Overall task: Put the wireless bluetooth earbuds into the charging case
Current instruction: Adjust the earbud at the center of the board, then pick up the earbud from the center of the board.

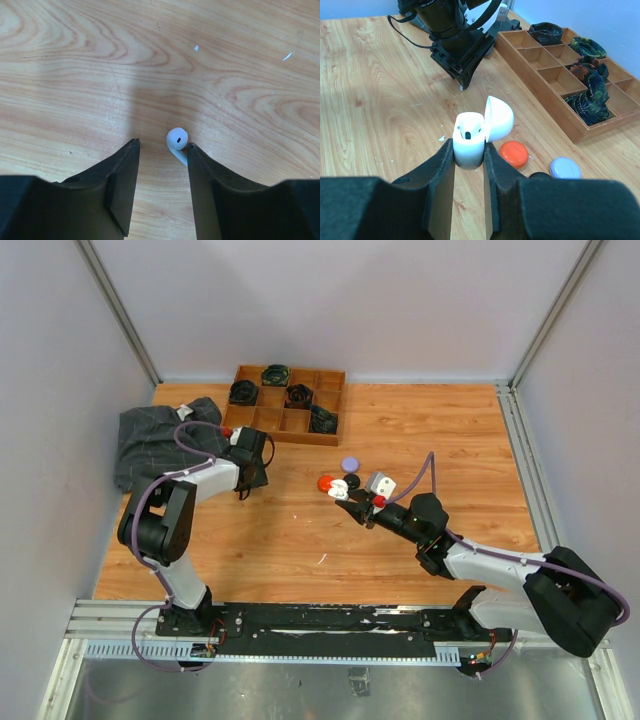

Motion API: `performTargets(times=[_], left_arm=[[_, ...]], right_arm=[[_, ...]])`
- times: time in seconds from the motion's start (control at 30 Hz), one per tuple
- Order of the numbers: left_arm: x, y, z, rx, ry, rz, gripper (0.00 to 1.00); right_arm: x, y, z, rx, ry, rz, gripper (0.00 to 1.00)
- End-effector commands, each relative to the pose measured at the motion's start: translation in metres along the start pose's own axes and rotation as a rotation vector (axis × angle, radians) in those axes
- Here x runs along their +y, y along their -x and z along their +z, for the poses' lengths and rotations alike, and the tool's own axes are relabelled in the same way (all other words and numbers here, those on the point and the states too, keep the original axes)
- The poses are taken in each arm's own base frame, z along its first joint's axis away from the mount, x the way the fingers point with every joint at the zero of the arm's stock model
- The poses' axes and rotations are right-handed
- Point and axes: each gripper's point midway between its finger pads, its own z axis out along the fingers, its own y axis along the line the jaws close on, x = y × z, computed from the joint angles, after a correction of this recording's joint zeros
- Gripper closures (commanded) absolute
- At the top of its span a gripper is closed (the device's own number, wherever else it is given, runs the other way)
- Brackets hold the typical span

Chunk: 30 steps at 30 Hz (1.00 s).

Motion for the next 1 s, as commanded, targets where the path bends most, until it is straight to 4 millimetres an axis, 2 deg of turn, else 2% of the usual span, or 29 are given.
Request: performTargets(times=[0.0,0.2,0.6,0.97], left_arm=[[0.015,-0.011,-0.006,0.044,0.046,0.039,0.53],[0.023,-0.006,-0.010,0.049,0.085,0.089,0.56],[-0.004,0.013,-0.002,0.065,0.012,0.121,0.59],[-0.004,-0.006,0.010,0.159,0.028,0.156,0.70]], right_arm=[[-0.001,0.007,0.001,-0.038,-0.003,-0.004,0.99],[0.000,0.008,0.001,-0.038,0.003,-0.001,0.99],[0.000,0.003,0.002,-0.026,0.003,0.003,0.99],[0.000,0.002,0.003,-0.021,0.001,0.004,0.99]])
